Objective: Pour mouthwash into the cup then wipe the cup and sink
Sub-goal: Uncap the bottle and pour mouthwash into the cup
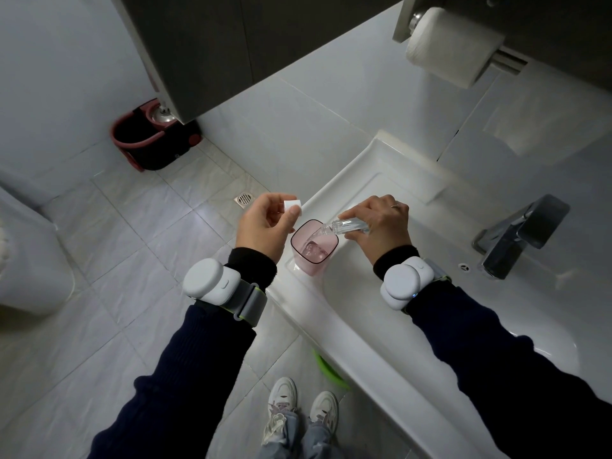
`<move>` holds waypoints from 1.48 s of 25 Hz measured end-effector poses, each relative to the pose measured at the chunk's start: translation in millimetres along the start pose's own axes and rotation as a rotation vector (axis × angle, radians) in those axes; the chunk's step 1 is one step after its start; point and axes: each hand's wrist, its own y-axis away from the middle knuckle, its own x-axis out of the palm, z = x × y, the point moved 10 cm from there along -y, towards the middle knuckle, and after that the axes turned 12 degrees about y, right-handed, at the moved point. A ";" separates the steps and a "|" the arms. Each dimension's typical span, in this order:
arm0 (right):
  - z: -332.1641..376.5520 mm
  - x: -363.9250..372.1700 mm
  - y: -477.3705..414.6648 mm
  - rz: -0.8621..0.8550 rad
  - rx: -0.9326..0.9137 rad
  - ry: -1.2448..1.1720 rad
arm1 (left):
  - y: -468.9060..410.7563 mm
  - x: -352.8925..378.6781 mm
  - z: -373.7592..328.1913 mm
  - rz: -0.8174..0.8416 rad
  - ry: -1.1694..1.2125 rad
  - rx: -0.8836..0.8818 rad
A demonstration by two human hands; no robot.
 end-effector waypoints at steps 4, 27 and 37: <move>1.7 -1.0 -0.6 -0.016 -0.017 0.014 | -0.2 -0.5 -0.5 -0.002 0.000 0.003; 12.0 -7.6 -7.4 -0.070 -0.091 0.091 | -2.1 -4.2 1.6 0.017 0.010 0.008; 23.4 -14.4 -13.6 -0.076 -0.141 0.123 | -2.5 -4.2 4.5 0.024 0.028 -0.009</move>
